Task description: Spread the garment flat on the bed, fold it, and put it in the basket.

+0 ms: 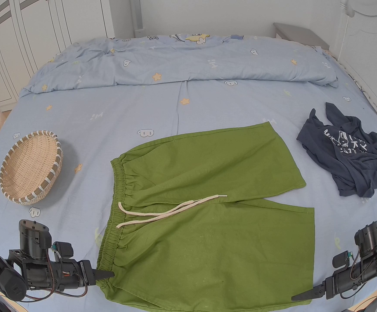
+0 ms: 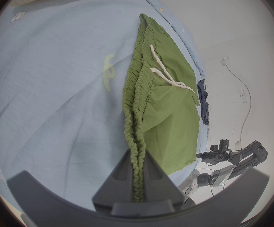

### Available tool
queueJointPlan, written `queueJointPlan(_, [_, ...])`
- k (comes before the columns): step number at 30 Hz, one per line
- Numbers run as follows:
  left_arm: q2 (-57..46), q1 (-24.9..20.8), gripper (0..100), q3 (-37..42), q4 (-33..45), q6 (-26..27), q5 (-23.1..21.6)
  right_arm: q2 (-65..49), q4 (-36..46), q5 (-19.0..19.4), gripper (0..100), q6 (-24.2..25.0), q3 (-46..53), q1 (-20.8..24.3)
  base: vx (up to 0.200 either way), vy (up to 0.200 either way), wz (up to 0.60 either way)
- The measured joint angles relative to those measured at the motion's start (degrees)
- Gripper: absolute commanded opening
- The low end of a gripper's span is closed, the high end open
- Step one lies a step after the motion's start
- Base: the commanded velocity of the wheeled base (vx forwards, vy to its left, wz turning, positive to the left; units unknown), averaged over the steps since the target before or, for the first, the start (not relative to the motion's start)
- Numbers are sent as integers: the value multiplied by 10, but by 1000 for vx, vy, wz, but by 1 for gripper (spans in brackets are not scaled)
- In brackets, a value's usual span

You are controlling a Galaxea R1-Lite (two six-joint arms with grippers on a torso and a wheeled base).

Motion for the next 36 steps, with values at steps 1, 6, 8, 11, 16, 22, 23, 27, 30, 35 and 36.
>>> queueJointPlan(1, [0, 0, 0, 0, 0, 0, 0, 0, -2, 1, 100, 0, 0, 0, 0, 0, 0])
queueJointPlan(6, [0, 0, 0, 0, 0, 0, 0, 1, -5, 1, 100, 1, 0, 7, 0, 0, 0])
queueJointPlan(8, [0, 0, 0, 0, 0, 0, 0, 1, -5, 1, 0, 0, 0, 11, 0, 0, 0])
queueJointPlan(11, [0, 0, 0, 0, 0, 0, 0, 1, -4, 1, 0, 0, 0, 14, 0, 0, 0])
queueJointPlan(16, [0, 0, 0, 0, 0, 0, 0, 1, 0, 1, 0, 1, 0, 15, 0, 0, 0])
queueJointPlan(22, [0, 1, 0, 0, 0, 0, 0, 1, 4, 1, 0, 1, 0, 15, 0, 0, 0])
queueJointPlan(23, [0, 1, 0, 0, 0, 0, 0, 1, 5, 1, 0, 1, 0, 15, 0, 0, 0])
queueJointPlan(27, [0, 1, 0, 0, 0, 0, 0, -1, 16, 0, 0, 0, 0, 14, 0, 0, 0])
queueJointPlan(30, [0, 1, 0, 0, 4, 0, -1, -5, 30, 0, 0, -1, 0, 13, 0, 0, 0])
queueJointPlan(35, [-6, 3, 0, 0, 50, 2, -3, -34, 104, 0, 0, -6, 0, 13, 0, 0, 0])
queueJointPlan(36, [-9, 3, 0, 0, 60, 2, -4, -42, 117, -1, 0, -7, 0, 13, 0, 0, 0])
